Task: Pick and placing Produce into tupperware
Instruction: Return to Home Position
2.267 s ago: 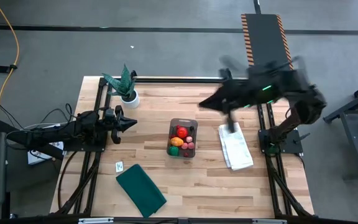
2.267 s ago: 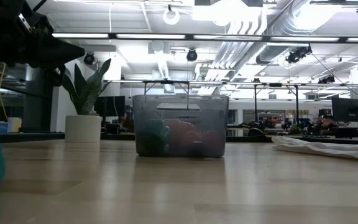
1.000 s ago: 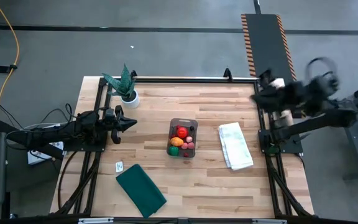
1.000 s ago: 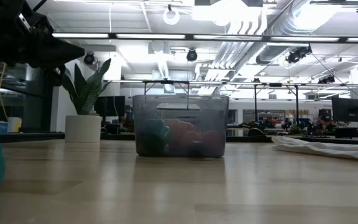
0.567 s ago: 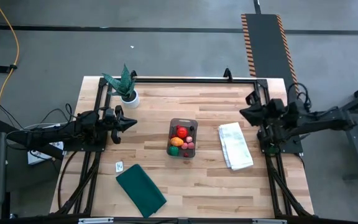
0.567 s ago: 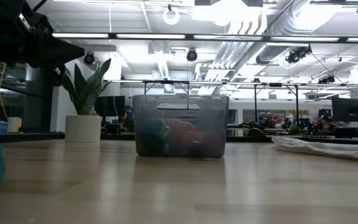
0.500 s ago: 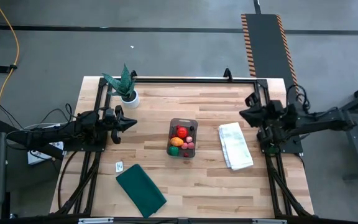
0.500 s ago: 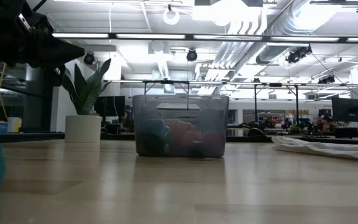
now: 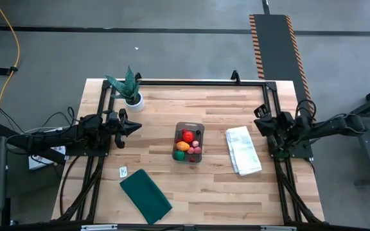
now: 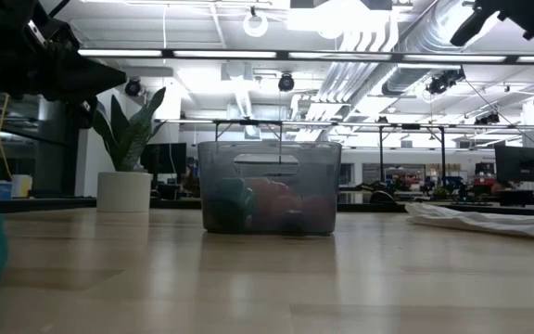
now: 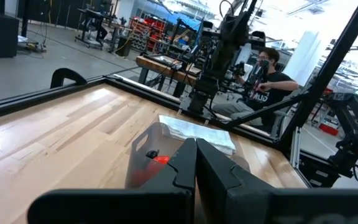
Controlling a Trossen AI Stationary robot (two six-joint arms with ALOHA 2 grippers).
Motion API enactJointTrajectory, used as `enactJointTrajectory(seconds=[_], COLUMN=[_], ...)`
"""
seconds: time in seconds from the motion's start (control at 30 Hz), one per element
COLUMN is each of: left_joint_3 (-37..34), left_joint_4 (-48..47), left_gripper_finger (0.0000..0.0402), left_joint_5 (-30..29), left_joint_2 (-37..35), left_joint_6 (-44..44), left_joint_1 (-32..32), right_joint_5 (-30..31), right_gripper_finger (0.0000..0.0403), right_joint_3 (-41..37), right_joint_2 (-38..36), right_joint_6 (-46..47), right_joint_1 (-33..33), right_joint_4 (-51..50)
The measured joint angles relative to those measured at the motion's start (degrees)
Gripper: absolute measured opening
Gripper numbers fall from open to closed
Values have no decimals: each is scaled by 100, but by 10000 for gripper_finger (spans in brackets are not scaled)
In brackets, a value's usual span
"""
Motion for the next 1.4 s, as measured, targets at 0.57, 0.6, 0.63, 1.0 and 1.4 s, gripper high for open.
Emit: enactJointTrajectory(seconds=[0.57, 0.6, 0.63, 1.0, 1.4], left_joint_3=[0, 0, 0, 0, 0], left_joint_4=[0, 0, 0, 0, 0], left_gripper_finger=[1, 1, 1, 1, 1], left_joint_5=[1, 1, 0, 0, 0], left_joint_2=[0, 0, 0, 0, 0], left_joint_6=[0, 0, 0, 0, 0], left_joint_1=[2, 1, 2, 0, 2], right_joint_5=[-400, -406, -428, -707, -781], right_gripper_finger=[0, 0, 0, 0, 0], right_joint_3=[-204, -206, -207, -209, -209], right_joint_2=[0, 0, 0, -330, -2213], right_joint_6=[-41, -37, -19, 99, 280], right_joint_1=[-4, -6, -6, -13, -13], right_joint_4=[-39, -168, -314, -1716, -4105])
